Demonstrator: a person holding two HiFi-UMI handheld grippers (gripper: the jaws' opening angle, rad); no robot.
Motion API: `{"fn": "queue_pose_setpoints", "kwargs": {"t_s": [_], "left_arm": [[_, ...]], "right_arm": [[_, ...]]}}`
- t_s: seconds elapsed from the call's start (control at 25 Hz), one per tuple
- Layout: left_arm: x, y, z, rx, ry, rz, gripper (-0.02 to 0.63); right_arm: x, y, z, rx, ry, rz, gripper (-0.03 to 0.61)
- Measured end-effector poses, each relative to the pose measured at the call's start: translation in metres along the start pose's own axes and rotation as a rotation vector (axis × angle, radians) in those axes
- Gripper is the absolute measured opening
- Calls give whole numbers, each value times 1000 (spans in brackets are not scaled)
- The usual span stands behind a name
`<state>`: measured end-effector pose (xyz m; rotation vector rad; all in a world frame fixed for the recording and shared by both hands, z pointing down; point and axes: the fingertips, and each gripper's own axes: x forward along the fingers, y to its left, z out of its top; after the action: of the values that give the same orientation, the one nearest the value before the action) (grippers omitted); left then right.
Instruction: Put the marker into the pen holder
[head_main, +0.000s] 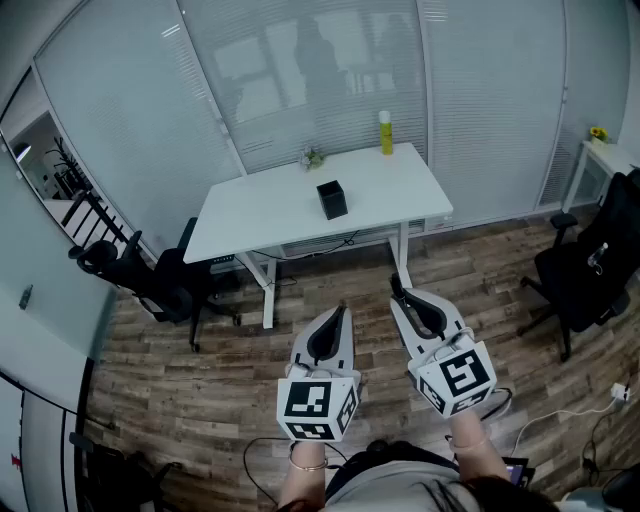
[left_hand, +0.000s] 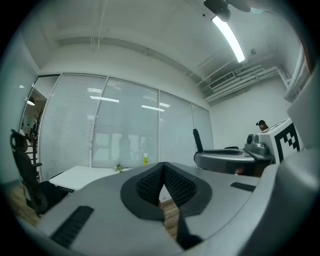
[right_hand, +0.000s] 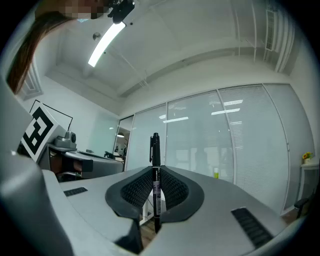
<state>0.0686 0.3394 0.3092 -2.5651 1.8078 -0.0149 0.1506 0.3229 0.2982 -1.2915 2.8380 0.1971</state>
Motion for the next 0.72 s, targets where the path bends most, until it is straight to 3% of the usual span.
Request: {"fn": "queue_pose_setpoints", "kwargs": {"t_s": [0.36, 0.72], "left_arm": [[25, -21, -8, -19, 16, 29, 18], [53, -15, -19, -35, 38, 61, 18]], "right_arm": [[-7, -29, -9, -9, -3, 40, 67], [15, -61, -16, 33, -19, 46, 67]]}}
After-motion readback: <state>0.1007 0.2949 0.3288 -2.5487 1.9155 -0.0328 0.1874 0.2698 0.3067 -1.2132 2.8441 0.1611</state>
